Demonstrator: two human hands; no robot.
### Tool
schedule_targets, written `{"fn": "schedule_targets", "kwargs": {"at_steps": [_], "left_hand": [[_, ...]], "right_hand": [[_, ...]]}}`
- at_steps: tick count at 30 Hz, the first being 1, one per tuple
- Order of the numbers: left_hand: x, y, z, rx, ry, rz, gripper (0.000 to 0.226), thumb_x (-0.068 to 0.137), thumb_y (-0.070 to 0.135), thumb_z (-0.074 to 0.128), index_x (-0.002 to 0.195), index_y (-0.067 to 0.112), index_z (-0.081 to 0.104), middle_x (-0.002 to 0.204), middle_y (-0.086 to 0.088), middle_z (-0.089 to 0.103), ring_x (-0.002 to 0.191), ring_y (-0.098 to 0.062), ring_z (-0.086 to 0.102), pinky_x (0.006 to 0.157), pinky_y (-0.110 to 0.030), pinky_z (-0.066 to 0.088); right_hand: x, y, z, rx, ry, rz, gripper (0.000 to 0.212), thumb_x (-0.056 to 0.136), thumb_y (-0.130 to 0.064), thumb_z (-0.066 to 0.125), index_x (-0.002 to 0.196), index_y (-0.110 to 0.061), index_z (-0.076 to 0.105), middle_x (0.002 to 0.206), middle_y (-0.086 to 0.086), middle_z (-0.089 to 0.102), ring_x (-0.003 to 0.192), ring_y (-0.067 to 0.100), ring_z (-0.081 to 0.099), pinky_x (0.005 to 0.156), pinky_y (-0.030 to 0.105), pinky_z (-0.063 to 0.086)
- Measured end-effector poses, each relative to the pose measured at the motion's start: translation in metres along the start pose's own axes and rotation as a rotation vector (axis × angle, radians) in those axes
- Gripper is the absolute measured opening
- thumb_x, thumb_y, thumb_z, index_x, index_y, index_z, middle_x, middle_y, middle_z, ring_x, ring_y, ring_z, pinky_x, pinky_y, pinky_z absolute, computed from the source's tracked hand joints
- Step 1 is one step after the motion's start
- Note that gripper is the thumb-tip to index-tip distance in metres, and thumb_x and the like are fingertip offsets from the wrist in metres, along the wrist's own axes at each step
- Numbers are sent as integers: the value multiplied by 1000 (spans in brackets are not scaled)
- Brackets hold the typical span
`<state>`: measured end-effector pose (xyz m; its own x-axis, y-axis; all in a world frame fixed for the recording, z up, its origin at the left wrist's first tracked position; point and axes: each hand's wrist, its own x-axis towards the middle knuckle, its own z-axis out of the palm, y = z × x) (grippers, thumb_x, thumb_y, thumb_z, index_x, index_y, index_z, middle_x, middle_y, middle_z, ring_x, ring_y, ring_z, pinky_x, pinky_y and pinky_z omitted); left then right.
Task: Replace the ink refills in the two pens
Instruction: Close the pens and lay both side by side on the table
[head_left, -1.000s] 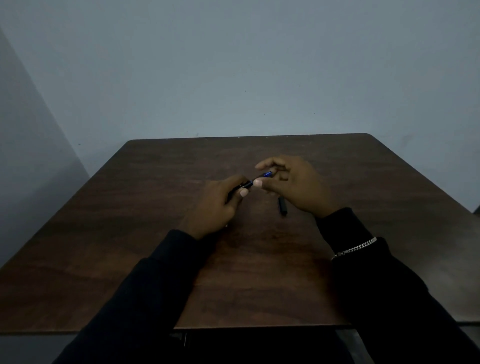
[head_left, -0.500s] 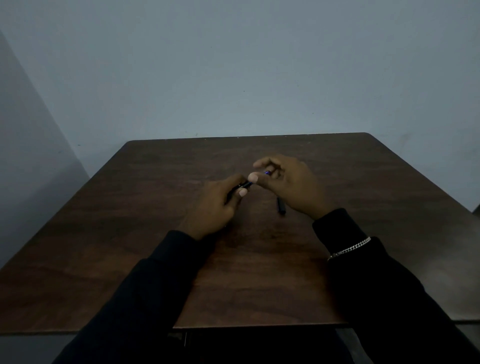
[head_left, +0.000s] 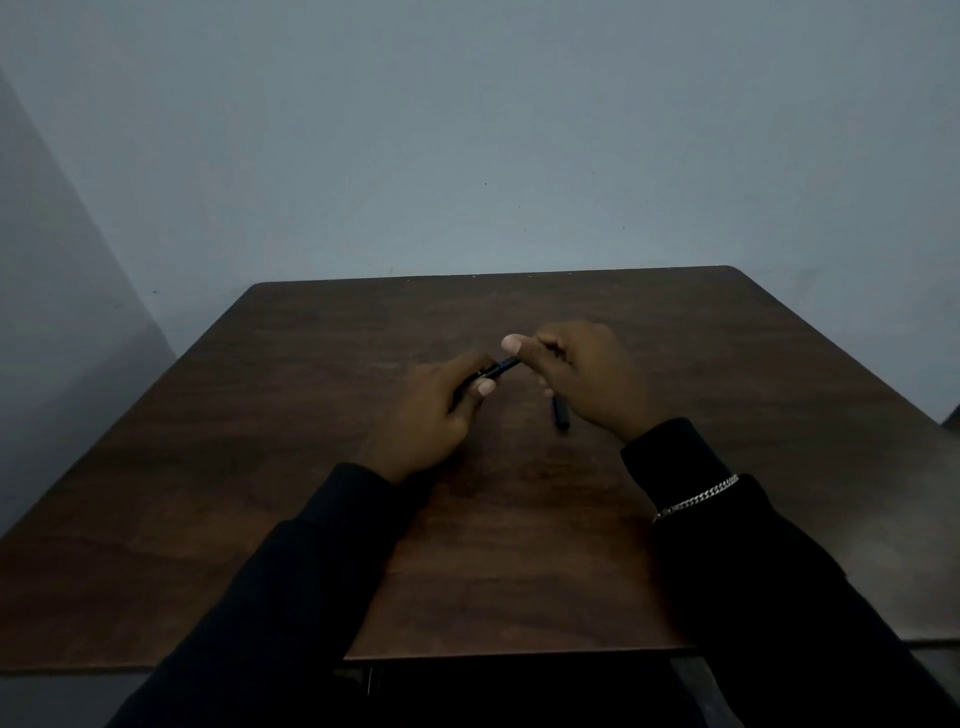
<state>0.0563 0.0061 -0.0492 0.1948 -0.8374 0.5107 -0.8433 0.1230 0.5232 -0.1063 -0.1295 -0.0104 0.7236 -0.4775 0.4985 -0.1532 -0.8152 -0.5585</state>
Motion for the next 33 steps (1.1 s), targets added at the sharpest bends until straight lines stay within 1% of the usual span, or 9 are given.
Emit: {"fn": "schedule_targets", "kwargs": {"at_steps": [4,7,8,14,17,21,24,28,33], "left_hand": [[2,-2,0,8,27,-12,24,106,30,51,109,15,69,80,-2,68,72,-21,64,68,-50,52],[1,-1,0,9,24,11,21,106,29,52,106,16,68,76,-1,67,68,-22,64,65,-50,52],[1,-1,0,13,19,15,22,106,30,51,106,16,69,76,0,66,68,-21,63,65,-49,52],[0,2,1,19,-20,18,27,108,34,50,116,16,69,80,-1,68,69,-16,63,65,-46,53],[0,2,1,-4,-3,7,25,108,32,51,110,15,68,77,-2,67,68,-19,63,64,-44,51],[2,0,2,-13,9,-25,18,108,22,54,107,12,69,79,-4,67,70,-16,60,66,-35,46],[2,0,2,3,-4,-17,14,109,19,56,108,14,69,79,-1,67,70,-15,60,62,-30,43],[0,2,1,24,21,17,18,110,23,55,110,13,71,80,0,69,67,-18,62,58,-33,45],[0,3,1,76,82,51,18,107,20,57,111,13,74,80,0,71,65,-17,63,57,-40,51]], "right_hand": [[3,2,-2,118,17,33,16,90,-39,76,97,-25,73,85,-7,70,74,8,65,68,20,54],[3,3,-1,115,-10,34,7,90,-24,77,94,-20,75,79,-8,72,70,8,69,66,25,58],[3,3,-1,101,-12,32,7,91,-25,76,91,-18,74,75,-7,72,66,8,69,65,29,59],[-1,-3,1,-20,5,31,60,104,-49,49,69,-2,63,63,7,67,55,19,67,62,43,57],[0,-3,-1,70,24,58,58,102,-53,48,76,-5,68,68,6,71,60,16,70,65,42,60],[2,1,-4,140,-16,53,12,92,-29,74,99,-20,76,82,-6,73,74,11,70,69,26,58],[2,5,-1,56,-29,7,4,91,-25,74,93,-22,76,77,-9,70,69,9,65,64,26,52],[1,7,1,-59,-32,-84,34,100,-40,60,81,-13,68,69,2,62,63,16,58,59,40,48],[-2,0,-4,-49,-68,-114,50,106,-36,52,63,-12,44,57,-1,37,50,10,34,53,38,32]]}}
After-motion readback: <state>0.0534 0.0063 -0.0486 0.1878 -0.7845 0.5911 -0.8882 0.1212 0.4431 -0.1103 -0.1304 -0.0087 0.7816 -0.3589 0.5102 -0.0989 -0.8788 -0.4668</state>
